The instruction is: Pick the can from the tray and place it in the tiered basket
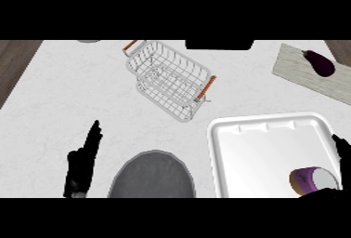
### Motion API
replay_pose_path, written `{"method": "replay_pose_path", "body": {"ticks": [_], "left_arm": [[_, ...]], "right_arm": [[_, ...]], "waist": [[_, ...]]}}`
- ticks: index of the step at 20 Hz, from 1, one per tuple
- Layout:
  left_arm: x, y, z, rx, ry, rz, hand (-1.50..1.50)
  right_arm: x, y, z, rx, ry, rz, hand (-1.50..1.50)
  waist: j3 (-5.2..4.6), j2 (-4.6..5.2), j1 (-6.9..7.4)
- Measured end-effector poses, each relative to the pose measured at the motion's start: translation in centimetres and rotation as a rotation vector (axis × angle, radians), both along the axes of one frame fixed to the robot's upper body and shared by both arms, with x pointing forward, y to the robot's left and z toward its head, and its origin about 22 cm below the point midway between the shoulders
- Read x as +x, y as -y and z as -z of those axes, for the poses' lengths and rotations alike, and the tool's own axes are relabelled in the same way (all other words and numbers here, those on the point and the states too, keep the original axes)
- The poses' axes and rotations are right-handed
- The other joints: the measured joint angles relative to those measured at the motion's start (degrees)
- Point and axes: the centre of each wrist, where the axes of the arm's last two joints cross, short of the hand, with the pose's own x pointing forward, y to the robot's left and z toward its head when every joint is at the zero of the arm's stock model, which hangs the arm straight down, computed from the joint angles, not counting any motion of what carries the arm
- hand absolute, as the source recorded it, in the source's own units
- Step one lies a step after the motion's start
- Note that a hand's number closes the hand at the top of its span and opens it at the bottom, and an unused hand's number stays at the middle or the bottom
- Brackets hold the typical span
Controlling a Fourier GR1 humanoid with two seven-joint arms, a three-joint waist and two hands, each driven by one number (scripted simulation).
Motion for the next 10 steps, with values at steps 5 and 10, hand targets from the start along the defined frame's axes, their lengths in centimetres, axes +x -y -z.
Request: {"method": "replay_pose_path", "body": {"ticks": [5, 10], "left_arm": [[-0.2, -0.2, -0.1, -0.001, -0.001, -0.001, 0.0], [0.1, -0.4, 0.0, -0.004, -0.002, -0.001, 0.0]], "right_arm": [[0.2, -0.5, 0.8, 0.016, -0.057, -0.002, -1.5], [1.1, -0.1, 1.3, 0.029, -0.086, 0.004, -1.5]], "waist": [[-0.01, -0.09, -0.24], [0.03, -0.12, -0.46]]}}
